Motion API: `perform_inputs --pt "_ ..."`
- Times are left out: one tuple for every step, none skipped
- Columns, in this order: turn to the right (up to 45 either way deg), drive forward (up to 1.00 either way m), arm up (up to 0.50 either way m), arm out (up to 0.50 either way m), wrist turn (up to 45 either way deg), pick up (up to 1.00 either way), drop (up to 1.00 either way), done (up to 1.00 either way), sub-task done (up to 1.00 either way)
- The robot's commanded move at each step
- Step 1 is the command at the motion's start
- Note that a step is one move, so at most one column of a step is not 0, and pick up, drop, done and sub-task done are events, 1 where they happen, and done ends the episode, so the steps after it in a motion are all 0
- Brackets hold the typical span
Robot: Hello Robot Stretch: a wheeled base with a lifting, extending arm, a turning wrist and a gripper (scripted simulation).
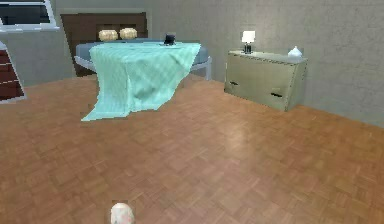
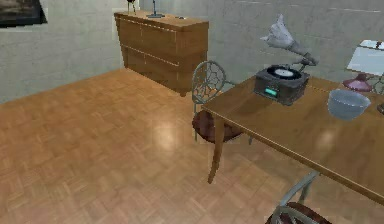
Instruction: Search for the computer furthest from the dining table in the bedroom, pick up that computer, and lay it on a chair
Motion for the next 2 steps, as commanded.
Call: perform_inputs --pt "15.0 0.0 0.0 0.0 0.0 0.0 0.0 0.0 0.0" --pt "0.0 0.65 0.0 0.0 0.0 0.0 0.0 0.0 0.0"
